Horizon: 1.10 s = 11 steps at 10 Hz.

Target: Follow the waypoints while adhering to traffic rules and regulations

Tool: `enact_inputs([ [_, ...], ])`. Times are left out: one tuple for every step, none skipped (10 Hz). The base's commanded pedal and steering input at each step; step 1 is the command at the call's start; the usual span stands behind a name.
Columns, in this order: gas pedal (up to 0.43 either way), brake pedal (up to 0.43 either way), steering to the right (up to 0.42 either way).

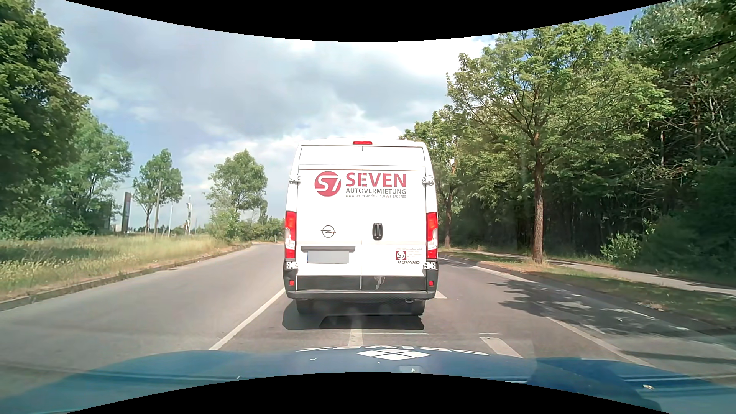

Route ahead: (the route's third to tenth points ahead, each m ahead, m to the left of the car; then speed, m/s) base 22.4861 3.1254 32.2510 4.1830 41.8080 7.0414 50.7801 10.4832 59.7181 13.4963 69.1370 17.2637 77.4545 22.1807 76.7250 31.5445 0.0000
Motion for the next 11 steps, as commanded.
enact_inputs([
  [0.000, 0.000, -0.020],
  [0.000, 0.000, -0.020],
  [0.028, 0.000, -0.020],
  [0.059, 0.000, -0.020],
  [0.059, 0.000, -0.020],
  [0.059, 0.000, -0.020],
  [0.059, 0.000, -0.020],
  [0.047, 0.000, -0.020],
  [0.039, 0.000, -0.020],
  [0.008, 0.000, -0.020],
  [0.000, 0.000, -0.020],
])
